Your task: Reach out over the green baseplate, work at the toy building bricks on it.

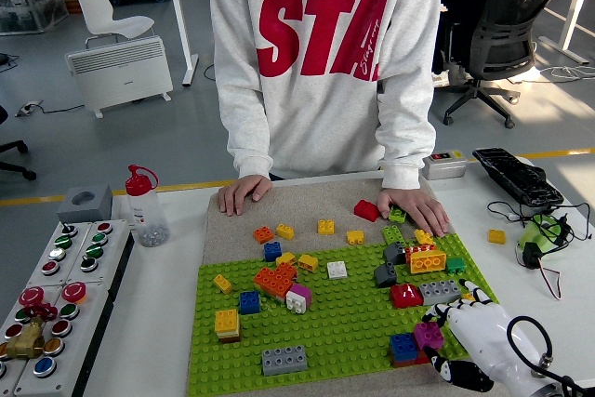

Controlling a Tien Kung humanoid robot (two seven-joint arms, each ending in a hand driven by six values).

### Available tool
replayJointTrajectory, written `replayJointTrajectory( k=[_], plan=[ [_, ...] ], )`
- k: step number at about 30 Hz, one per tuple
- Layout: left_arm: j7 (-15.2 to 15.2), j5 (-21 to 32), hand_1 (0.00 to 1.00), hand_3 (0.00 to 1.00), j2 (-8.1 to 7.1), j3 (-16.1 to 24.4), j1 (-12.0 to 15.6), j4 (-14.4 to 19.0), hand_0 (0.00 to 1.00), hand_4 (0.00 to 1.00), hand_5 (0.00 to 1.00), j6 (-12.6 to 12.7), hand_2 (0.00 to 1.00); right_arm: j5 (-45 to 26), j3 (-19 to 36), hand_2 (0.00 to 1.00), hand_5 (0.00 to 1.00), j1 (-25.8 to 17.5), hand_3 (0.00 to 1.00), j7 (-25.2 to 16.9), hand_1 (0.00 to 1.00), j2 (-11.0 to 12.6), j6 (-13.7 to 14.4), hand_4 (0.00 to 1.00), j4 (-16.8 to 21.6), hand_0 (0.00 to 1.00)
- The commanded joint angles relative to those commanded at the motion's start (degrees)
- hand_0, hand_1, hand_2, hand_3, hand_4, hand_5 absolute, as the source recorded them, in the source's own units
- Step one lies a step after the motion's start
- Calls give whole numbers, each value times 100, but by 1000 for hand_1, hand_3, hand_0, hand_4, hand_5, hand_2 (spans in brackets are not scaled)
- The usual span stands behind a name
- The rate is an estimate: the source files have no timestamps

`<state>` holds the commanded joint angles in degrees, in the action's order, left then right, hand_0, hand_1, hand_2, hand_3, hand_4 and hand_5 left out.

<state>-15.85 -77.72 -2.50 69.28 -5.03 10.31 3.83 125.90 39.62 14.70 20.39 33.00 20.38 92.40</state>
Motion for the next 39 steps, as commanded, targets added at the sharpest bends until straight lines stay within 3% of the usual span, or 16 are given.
replayJointTrajectory(
  k=[39],
  plan=[
    [12, 37, 700, 623, 0, -28, -7, 0, 691, 361, 998, -13, 688, -110, -124, 595, 248, 79, 573, -13, 685, 1, -77, 596, -166, 998]
  ],
)
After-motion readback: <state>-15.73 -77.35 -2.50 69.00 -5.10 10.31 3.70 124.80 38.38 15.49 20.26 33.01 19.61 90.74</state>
